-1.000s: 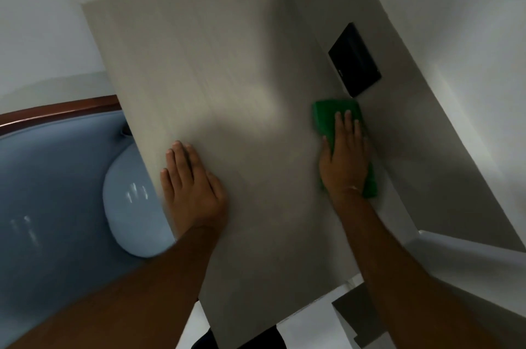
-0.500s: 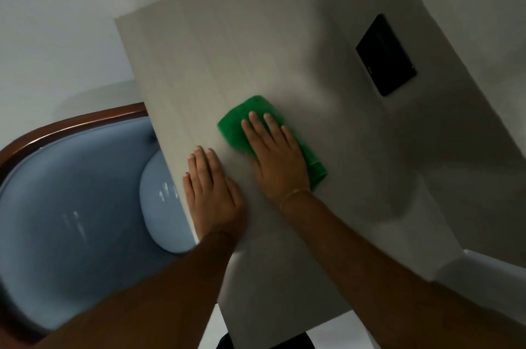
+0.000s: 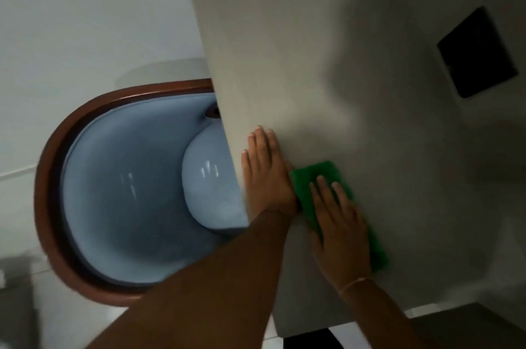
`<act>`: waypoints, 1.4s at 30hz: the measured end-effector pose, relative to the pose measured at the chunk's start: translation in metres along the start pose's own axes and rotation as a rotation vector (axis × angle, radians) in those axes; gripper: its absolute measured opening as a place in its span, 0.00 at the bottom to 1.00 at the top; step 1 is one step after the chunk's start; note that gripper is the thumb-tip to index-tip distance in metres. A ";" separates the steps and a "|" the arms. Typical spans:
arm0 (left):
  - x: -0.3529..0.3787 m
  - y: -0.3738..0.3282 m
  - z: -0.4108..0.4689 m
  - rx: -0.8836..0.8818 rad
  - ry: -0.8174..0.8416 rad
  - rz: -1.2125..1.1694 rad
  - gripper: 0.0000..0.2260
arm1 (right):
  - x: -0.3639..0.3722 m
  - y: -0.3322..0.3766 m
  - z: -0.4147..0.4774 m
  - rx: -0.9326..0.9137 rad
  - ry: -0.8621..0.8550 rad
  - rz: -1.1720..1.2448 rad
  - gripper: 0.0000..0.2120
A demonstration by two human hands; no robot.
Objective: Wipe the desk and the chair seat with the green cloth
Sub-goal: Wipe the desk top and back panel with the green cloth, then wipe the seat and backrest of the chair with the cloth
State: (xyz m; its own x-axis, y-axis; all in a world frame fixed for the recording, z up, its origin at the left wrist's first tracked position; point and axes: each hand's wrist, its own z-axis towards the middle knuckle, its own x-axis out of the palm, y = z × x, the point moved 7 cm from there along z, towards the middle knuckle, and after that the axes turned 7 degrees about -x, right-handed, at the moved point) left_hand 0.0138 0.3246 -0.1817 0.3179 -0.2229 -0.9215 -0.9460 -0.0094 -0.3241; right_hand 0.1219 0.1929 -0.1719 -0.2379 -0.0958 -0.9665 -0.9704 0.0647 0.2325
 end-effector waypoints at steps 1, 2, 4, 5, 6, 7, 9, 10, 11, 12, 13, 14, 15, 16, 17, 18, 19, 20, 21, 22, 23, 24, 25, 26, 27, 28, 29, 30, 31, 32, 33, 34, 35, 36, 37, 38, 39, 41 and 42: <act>-0.001 0.002 -0.001 -0.001 0.006 -0.009 0.36 | -0.002 -0.001 0.004 -0.005 -0.004 -0.004 0.39; -0.002 0.004 -0.002 -0.004 0.009 -0.019 0.35 | -0.004 -0.003 0.007 -0.006 -0.004 -0.020 0.39; -0.005 0.003 -0.002 -0.001 0.003 -0.070 0.32 | -0.007 -0.008 0.016 0.012 0.009 -0.053 0.38; -0.009 0.002 -0.003 0.004 0.003 -0.124 0.31 | -0.008 -0.011 0.021 0.036 0.014 -0.054 0.38; -0.013 0.000 -0.004 0.023 0.010 -0.189 0.31 | -0.009 -0.014 0.026 0.071 0.007 -0.042 0.38; -0.017 0.004 -0.007 0.053 0.016 -0.241 0.30 | -0.011 -0.013 0.032 0.108 -0.014 -0.018 0.39; -0.022 0.021 -0.019 0.159 0.032 -0.262 0.30 | -0.012 -0.005 0.041 0.199 -0.096 0.052 0.38; -0.023 0.038 -0.028 0.218 0.035 -0.252 0.30 | -0.012 0.003 0.044 0.253 -0.145 0.090 0.37; -0.024 0.056 -0.042 0.273 0.037 -0.228 0.30 | -0.012 0.013 0.046 0.308 -0.196 0.129 0.36; -0.025 0.077 -0.060 0.321 0.043 -0.189 0.30 | -0.012 0.023 0.046 0.349 -0.246 0.171 0.35; -0.026 0.101 -0.079 0.361 0.056 -0.139 0.30 | -0.011 0.037 0.045 0.374 -0.289 0.219 0.34; -0.028 0.130 -0.097 0.390 0.066 -0.086 0.30 | -0.008 0.055 0.045 0.387 -0.318 0.270 0.34; -0.032 0.161 -0.112 0.395 0.068 -0.040 0.31 | -0.003 0.074 0.044 0.393 -0.324 0.323 0.35; -0.038 0.194 -0.121 0.368 0.063 0.000 0.32 | 0.002 0.094 0.044 0.391 -0.321 0.374 0.35; -0.049 0.226 -0.122 0.320 0.045 0.041 0.32 | 0.006 0.115 0.045 0.388 -0.317 0.429 0.35; -0.062 0.254 -0.117 0.258 0.025 0.083 0.32 | 0.010 0.133 0.047 0.398 -0.312 0.493 0.34; -0.078 0.279 -0.107 0.198 0.000 0.125 0.32 | 0.013 0.151 0.049 0.413 -0.305 0.561 0.32; -0.095 0.300 -0.094 0.149 -0.030 0.160 0.31 | 0.017 0.169 0.053 0.429 -0.292 0.626 0.31; -0.111 0.318 -0.079 0.113 -0.067 0.189 0.31 | 0.020 0.188 0.056 0.438 -0.283 0.678 0.30; -0.128 0.333 -0.064 0.084 -0.108 0.204 0.30 | 0.023 0.209 0.059 0.436 -0.282 0.730 0.29; -0.145 0.349 -0.048 0.054 -0.148 0.208 0.30 | 0.026 0.235 0.063 0.432 -0.283 0.795 0.29; -0.160 0.364 -0.034 0.024 -0.185 0.211 0.30 | 0.032 0.262 0.068 0.434 -0.276 0.878 0.28; -0.172 0.376 -0.021 -0.001 -0.210 0.219 0.30 | 0.039 0.287 0.072 0.440 -0.258 0.960 0.26; -0.181 0.385 -0.010 -0.017 -0.222 0.228 0.30 | 0.048 0.311 0.077 0.450 -0.233 1.025 0.25; -0.186 0.392 0.000 -0.024 -0.223 0.239 0.30 | 0.060 0.333 0.082 0.461 -0.187 1.074 0.24; -0.187 0.401 0.007 -0.025 -0.209 0.252 0.29 | 0.076 0.356 0.086 0.473 -0.119 1.113 0.23; -0.186 0.408 0.013 -0.017 -0.188 0.264 0.29 | 0.093 0.377 0.088 0.480 -0.040 1.156 0.23; -0.185 0.413 0.018 -0.002 -0.165 0.271 0.29 | 0.108 0.396 0.088 0.461 0.030 1.195 0.22; -0.183 0.417 0.020 0.013 -0.151 0.274 0.28 | 0.123 0.413 0.086 0.416 0.088 1.233 0.22; -0.181 0.420 0.021 0.024 -0.151 0.275 0.28 | 0.136 0.429 0.086 0.350 0.153 1.264 0.22; -0.179 0.422 0.023 0.024 -0.166 0.262 0.28 | 0.150 0.443 0.088 0.285 0.221 1.268 0.22; -0.180 0.423 0.024 0.017 -0.191 0.226 0.27 | 0.163 0.453 0.089 0.232 0.270 1.228 0.22; -0.181 0.423 0.023 0.010 -0.218 0.168 0.26 | 0.173 0.459 0.092 0.185 0.293 1.183 0.22; -0.184 0.425 0.020 -0.003 -0.239 0.092 0.26 | 0.180 0.463 0.095 0.145 0.293 1.139 0.25; -0.188 0.427 0.019 -0.016 -0.248 0.014 0.26 | 0.185 0.466 0.099 0.113 0.283 1.095 0.28; -0.188 0.429 0.020 -0.019 -0.237 -0.053 0.27 | 0.193 0.468 0.105 0.092 0.271 1.059 0.30; -0.189 0.430 0.021 -0.015 -0.224 -0.100 0.27 | 0.197 0.472 0.112 0.063 0.258 1.039 0.32; -0.191 0.431 0.023 -0.001 -0.213 -0.115 0.28 | 0.202 0.479 0.136 0.006 0.231 1.065 0.34; -0.189 0.431 0.024 -0.001 -0.207 -0.098 0.29 | 0.203 0.480 0.153 -0.002 0.202 1.096 0.35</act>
State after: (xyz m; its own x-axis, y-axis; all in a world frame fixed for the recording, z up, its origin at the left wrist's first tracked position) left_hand -0.4521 0.3863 -0.1522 0.4149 -0.0157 -0.9097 -0.9098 -0.0219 -0.4145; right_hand -0.3856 0.3560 -0.2727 -0.9680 -0.1475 -0.2030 -0.2313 0.2112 0.9497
